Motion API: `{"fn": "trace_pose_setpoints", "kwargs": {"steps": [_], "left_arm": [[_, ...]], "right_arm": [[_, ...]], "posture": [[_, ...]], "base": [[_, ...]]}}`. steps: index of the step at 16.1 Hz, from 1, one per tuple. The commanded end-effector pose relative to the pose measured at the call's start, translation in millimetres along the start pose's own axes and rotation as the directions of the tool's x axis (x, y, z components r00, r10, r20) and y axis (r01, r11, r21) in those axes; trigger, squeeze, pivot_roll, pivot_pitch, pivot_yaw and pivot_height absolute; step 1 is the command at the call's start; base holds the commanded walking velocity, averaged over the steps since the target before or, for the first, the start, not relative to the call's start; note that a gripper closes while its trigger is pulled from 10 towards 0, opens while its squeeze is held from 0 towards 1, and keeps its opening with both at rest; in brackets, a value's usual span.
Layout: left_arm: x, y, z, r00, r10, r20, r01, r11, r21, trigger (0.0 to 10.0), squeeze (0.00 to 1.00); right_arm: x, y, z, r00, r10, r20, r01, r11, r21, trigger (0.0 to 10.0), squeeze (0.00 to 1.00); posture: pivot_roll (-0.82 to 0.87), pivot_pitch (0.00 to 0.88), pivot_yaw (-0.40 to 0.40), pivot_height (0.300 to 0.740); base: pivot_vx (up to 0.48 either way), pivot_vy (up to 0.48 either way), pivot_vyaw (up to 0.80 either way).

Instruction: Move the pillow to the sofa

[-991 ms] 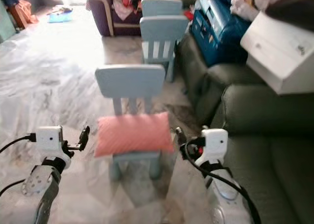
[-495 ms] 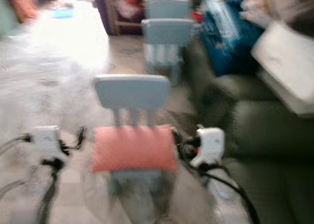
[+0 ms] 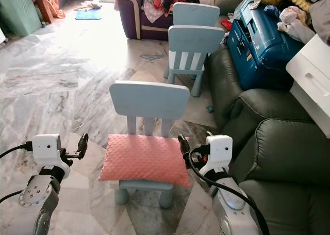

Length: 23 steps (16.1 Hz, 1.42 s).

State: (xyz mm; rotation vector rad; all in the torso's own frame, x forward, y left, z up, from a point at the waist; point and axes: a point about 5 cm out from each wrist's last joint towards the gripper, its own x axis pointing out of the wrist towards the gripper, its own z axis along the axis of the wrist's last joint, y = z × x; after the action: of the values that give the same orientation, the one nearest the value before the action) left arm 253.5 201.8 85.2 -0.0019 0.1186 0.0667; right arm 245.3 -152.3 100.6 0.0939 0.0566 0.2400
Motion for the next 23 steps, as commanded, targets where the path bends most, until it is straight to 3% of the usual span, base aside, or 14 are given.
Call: {"fn": "trace_pose_setpoints", "kwargs": {"steps": [1, 11, 17, 23], "left_arm": [[-1.2, 0.2, -3.7, 1.000, 0.004, -0.022, -0.004, 1.000, 0.007, 10.0, 0.00], [0.0, 1.6, -1.5, 1.000, 0.018, -0.014, -0.018, 1.000, 0.024, 10.0, 0.00], [0.2, 2.2, -1.5, 1.000, 0.022, -0.018, -0.022, 0.999, 0.023, 10.0, 0.00], [0.8, 2.9, -3.8, 0.998, 0.048, -0.044, -0.049, 0.998, -0.035, 10.0, 0.00]], "right_arm": [[-1.7, -2.3, 1.2, 1.000, -0.004, 0.006, 0.004, 1.000, -0.002, 10.0, 0.00], [-2.5, -1.6, -6.3, 1.000, 0.006, -0.007, -0.006, 1.000, -0.004, 10.0, 0.00], [-1.1, -1.5, -6.4, 1.000, 0.004, -0.003, -0.004, 1.000, 0.001, 10.0, 0.00], [-2.1, -3.9, -15.5, 1.000, -0.004, -0.016, 0.004, 1.000, 0.010, 10.0, 0.00]], "posture": [[-0.06, 0.127, -0.050, 0.740], [-0.06, 0.127, -0.048, 0.740], [-0.06, 0.130, -0.047, 0.740], [-0.06, 0.131, -0.044, 0.740]], "base": [[0.000, 0.000, 0.00], [0.000, 0.000, 0.00], [0.000, 0.000, 0.52], [0.000, 0.000, 0.00]]}}
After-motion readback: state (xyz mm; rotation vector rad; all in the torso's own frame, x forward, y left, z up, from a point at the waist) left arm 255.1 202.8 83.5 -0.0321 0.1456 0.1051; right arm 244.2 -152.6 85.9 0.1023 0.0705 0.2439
